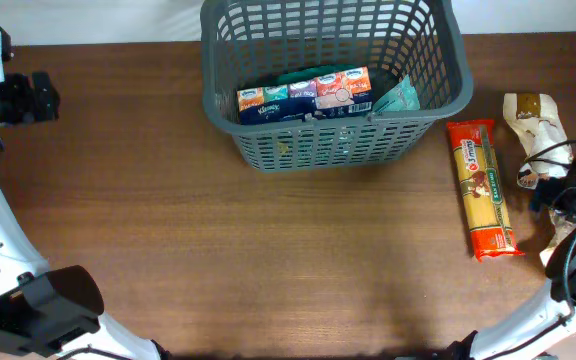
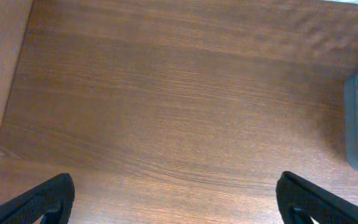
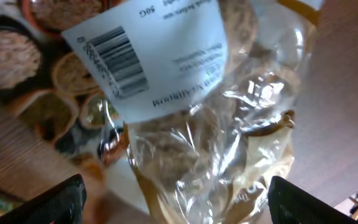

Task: Pack container
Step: 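Grasp the clear-and-brown mushroom bag with the right gripper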

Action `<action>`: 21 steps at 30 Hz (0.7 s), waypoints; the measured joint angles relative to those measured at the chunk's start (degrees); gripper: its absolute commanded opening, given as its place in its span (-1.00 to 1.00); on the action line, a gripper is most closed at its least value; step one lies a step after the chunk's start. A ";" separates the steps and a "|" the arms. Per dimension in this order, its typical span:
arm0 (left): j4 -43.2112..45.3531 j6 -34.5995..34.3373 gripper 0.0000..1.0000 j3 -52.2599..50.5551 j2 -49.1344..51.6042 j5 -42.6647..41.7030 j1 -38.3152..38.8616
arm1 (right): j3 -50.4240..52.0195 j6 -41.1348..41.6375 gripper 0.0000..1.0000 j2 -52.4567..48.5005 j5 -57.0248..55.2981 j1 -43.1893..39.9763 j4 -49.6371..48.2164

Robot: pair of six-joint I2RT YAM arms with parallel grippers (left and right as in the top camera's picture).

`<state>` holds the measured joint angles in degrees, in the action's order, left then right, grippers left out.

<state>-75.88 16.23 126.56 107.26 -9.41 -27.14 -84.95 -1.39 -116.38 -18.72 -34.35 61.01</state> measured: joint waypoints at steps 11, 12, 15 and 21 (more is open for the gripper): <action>0.00 0.00 0.99 0.00 0.00 0.00 0.00 | 0.22 0.35 0.39 -3.43 -0.35 -0.07 -1.75; 0.00 0.00 0.99 0.00 0.00 0.00 0.00 | 0.22 0.72 0.35 -3.50 -0.35 -0.13 -1.70; 0.00 0.00 0.98 0.00 0.00 0.00 0.00 | 0.22 1.86 0.36 -3.58 0.07 -0.55 -1.75; 0.00 0.00 0.98 0.00 0.00 0.00 0.00 | 0.22 2.93 0.19 -3.58 2.51 -3.45 -1.53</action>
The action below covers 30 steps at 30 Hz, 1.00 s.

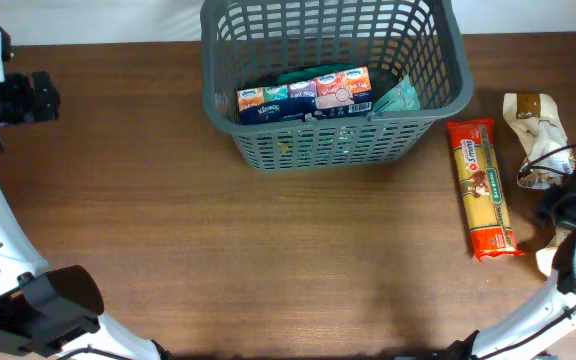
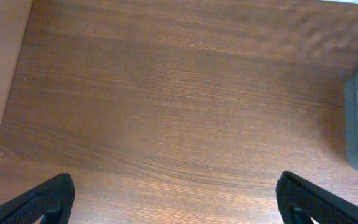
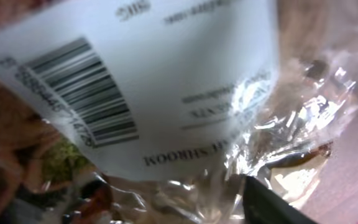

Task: Pack container
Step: 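Grasp the clear-and-brown mushroom bag with the right gripper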

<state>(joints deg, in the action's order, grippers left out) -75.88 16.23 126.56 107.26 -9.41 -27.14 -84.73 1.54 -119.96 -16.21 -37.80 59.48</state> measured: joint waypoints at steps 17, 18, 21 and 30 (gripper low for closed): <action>0.00 0.00 0.99 0.00 0.00 0.00 0.00 | -2.89 1.03 -0.92 0.11 8.59 -1.92 6.62; 0.00 0.00 0.99 0.00 0.00 -0.02 0.00 | -3.98 1.03 -0.92 0.13 9.79 -1.92 7.80; -0.02 0.00 0.99 0.00 0.00 0.00 0.00 | -10.97 1.14 -0.92 0.50 13.88 -1.92 12.37; 0.00 0.00 0.99 0.00 0.00 0.00 0.00 | -44.85 1.66 -0.92 9.53 27.10 -0.85 24.22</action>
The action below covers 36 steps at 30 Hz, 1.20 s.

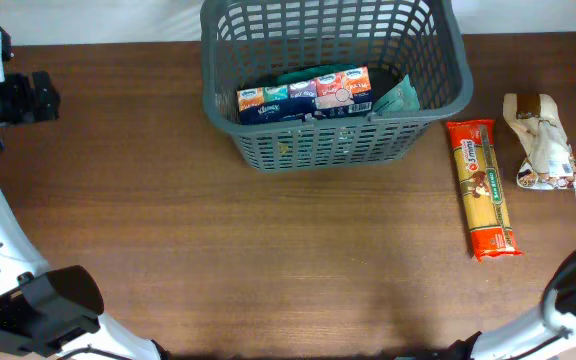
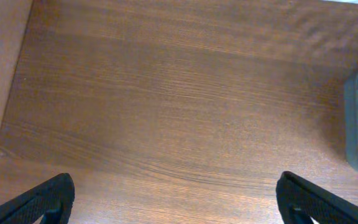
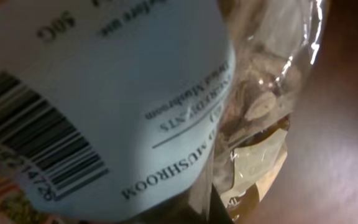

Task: Pack container
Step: 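Grasp the clear-and-brown mushroom bag with the right gripper, then carry the mushroom bag over the basket and drop it in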

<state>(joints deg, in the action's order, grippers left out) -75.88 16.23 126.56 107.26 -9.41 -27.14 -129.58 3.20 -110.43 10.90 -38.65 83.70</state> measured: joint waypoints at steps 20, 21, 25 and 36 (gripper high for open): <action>-0.04 0.00 0.99 0.00 0.00 0.00 0.00 | -28.35 -14.45 -0.92 6.16 1.60 54.16 -1.31; 0.00 0.00 0.99 0.00 0.00 0.00 0.00 | -28.33 -15.41 -0.92 3.98 0.70 55.28 -2.56; -0.02 0.00 0.99 0.00 0.00 0.00 0.00 | -27.91 -17.55 -0.92 -4.11 -1.25 57.02 -5.79; -0.02 0.00 0.99 0.00 0.00 0.00 0.00 | -27.65 -19.80 -0.92 -18.29 -1.27 57.46 -7.48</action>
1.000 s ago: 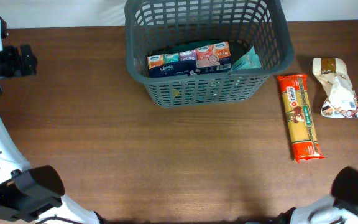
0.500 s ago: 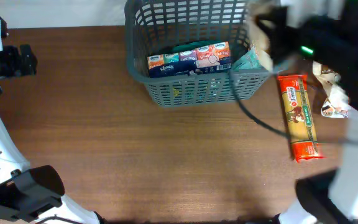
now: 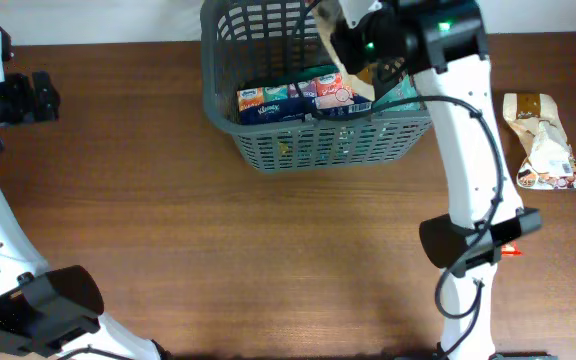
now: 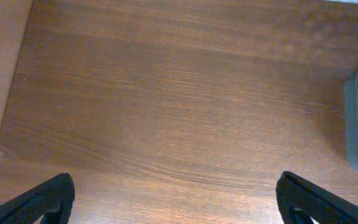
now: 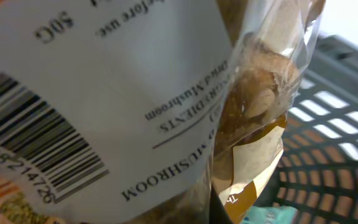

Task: Pack container
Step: 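Carry the mushroom bag over the basket and drop it in, then move the right gripper back and grasp the brown rice bag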

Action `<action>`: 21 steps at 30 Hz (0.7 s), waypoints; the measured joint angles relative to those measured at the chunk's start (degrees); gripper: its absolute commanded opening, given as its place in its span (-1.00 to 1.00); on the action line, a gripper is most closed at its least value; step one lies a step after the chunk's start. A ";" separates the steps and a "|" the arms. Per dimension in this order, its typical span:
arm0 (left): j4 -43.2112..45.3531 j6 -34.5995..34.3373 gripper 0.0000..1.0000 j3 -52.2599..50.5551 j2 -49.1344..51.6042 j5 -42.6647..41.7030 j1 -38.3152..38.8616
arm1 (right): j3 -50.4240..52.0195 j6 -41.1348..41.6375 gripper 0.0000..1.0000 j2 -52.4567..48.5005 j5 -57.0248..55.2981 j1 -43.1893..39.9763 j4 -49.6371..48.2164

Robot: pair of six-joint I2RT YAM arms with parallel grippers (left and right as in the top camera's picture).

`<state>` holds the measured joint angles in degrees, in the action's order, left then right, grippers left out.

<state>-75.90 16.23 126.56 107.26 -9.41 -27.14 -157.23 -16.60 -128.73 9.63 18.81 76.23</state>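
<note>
The grey plastic basket [image 3: 268, 150] stands at the back middle of the table. My right gripper [image 3: 353, 45] hangs over its far right part, shut on a clear bag of dried mushrooms [image 5: 104, 93] with a white barcode label. That bag fills the right wrist view and hides the fingers; the basket's lattice [image 5: 334, 124] shows below it. A second mushroom bag [image 3: 543, 140] lies on the table at the right. My left gripper [image 4: 176, 205] is open over bare wood at the far left.
Inside the basket lie a row of tissue packs [image 3: 288, 100] and a teal packet [image 3: 403, 95]. The red pasta packet is almost hidden under my right arm; only a red corner [image 3: 509, 251] shows. The basket's corner shows in the left wrist view.
My right gripper was at the table's right edge with the bag lifted; now it holds that bag over the basket. The left arm has not moved.
My right gripper was open low over a mushroom bag at the right edge. Then it was pressed closer onto the bag. Then the bag was off the table in its grip, and now it hangs above the basket.
</note>
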 measured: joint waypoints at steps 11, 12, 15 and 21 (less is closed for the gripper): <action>0.02 0.00 0.98 0.00 0.00 0.00 0.00 | 0.00 0.42 0.04 -1.42 1.18 4.61 -2.60; 0.00 0.00 0.99 0.00 0.00 0.00 0.00 | 0.00 0.59 0.05 -1.42 1.16 4.63 -2.58; 0.00 0.00 0.99 0.00 0.00 0.00 0.00 | 0.00 1.68 0.20 -1.42 -0.04 4.50 -1.99; 0.02 0.00 0.98 0.00 0.00 0.00 0.00 | -0.07 2.84 0.31 -0.90 -7.13 3.80 1.60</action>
<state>-75.88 16.23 126.56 107.26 -9.41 -27.14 -157.29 -13.76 -129.62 2.50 22.61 77.82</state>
